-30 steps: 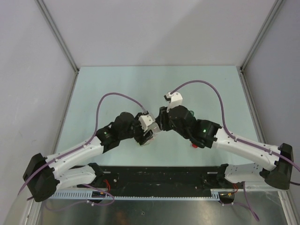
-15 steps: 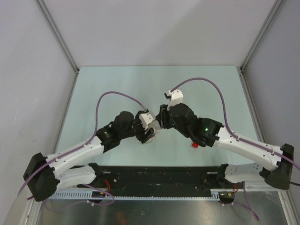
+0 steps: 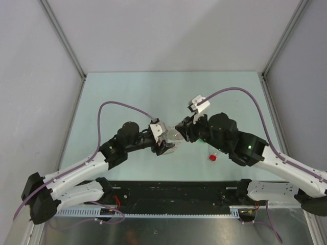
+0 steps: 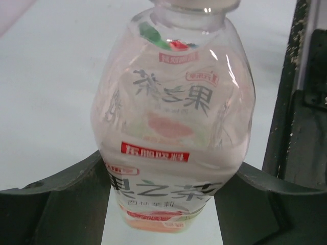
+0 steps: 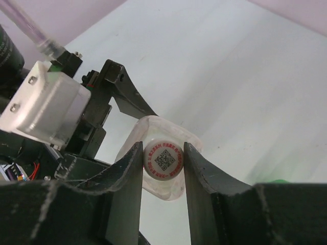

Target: Screw on the bottle caps

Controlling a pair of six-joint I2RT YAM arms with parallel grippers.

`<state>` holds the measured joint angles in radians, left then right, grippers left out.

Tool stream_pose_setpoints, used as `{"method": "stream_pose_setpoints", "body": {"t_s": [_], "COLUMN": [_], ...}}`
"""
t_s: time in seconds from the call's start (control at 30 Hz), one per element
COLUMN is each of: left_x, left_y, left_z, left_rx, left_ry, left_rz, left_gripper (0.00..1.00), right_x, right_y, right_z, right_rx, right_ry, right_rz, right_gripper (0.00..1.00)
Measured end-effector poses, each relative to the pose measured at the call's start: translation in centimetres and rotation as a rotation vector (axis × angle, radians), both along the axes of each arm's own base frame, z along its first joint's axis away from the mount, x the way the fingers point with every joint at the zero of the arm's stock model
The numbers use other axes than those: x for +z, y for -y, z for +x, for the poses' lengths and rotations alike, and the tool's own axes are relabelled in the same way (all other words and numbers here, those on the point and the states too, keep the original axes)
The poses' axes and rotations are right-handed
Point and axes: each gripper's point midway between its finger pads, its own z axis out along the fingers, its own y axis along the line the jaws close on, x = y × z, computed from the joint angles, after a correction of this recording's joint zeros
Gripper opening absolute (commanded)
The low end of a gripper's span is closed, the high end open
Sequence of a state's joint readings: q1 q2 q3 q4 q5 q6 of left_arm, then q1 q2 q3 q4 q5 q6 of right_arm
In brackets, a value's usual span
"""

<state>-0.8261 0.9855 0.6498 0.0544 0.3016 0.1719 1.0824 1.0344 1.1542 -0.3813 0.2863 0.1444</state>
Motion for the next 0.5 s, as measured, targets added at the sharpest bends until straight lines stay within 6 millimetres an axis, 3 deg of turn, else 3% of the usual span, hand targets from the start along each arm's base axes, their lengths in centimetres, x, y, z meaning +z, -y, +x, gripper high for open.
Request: {"method": "stream_pose_setpoints", "body": {"t_s": [0.17, 0.37, 0.5], "left_x": [1.6, -1.0, -1.2], "left_y": [1.0, 0.5, 0.6], "left_z": [-0.8, -1.9, -2.4], "left_rx": [-0.067, -0.104, -0.128], "left_ry": [0.033, -0.033, -0.047], "left_rz": [-0.060, -0.009, -0.006], "left_gripper": [0.00, 0.00, 0.00], "right_x": [1.8, 3.1, 2.7], "right_y": [1.5, 2.9, 2.6], "right_z": [-0.7, -0.5, -0.5], "right_rx": [0.040, 0.035, 0.052], "right_ry": [0.052, 0.108, 0.104], "right_rz": [0.016, 0.021, 0.007], "right_gripper": [0.00, 0.00, 0.00]}}
